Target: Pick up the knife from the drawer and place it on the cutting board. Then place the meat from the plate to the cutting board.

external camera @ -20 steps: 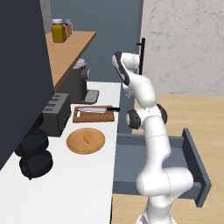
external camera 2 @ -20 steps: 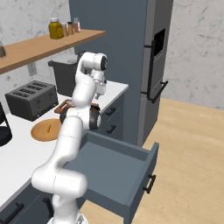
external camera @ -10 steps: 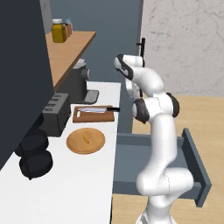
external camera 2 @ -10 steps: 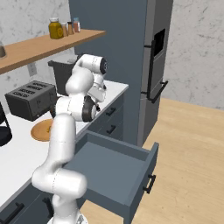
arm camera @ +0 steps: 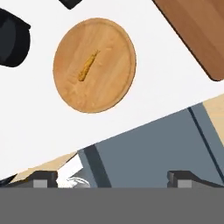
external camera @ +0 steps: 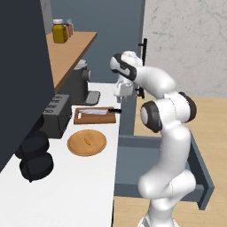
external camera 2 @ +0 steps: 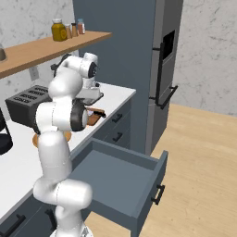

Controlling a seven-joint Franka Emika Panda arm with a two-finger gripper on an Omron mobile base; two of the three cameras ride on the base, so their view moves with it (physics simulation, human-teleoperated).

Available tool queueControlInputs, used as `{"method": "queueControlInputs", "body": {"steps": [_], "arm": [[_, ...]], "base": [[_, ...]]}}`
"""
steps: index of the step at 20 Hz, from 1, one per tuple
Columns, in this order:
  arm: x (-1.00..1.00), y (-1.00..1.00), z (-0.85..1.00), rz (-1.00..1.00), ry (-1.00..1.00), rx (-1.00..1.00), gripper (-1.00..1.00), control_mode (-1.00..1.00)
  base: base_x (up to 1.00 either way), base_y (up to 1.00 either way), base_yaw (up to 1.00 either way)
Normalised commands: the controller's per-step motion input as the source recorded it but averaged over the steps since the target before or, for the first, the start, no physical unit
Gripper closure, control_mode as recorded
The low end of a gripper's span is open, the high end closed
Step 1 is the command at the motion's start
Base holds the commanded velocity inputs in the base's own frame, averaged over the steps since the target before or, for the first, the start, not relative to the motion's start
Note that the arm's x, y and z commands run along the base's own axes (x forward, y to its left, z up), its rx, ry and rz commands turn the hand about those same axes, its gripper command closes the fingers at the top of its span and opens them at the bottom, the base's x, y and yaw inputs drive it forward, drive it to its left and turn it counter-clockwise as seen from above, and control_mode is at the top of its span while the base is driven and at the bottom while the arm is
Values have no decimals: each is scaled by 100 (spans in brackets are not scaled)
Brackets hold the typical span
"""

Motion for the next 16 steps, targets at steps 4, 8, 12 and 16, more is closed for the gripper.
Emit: {"method": "queueControlInputs", "body": {"steps": [4, 8, 12, 16], "arm": [[-8, 50, -30, -37, -26, -11, -100, -100], [0, 37, -7, -49, 0, -19, -100, -100], [0, 29, -7, -52, 5, -23, -100, -100], [-1, 32, -13, -50, 0, -18, -100, -100]], "base": [[0, 0, 0], [0, 0, 0], [0, 0, 0], [0, 0, 0]]}}
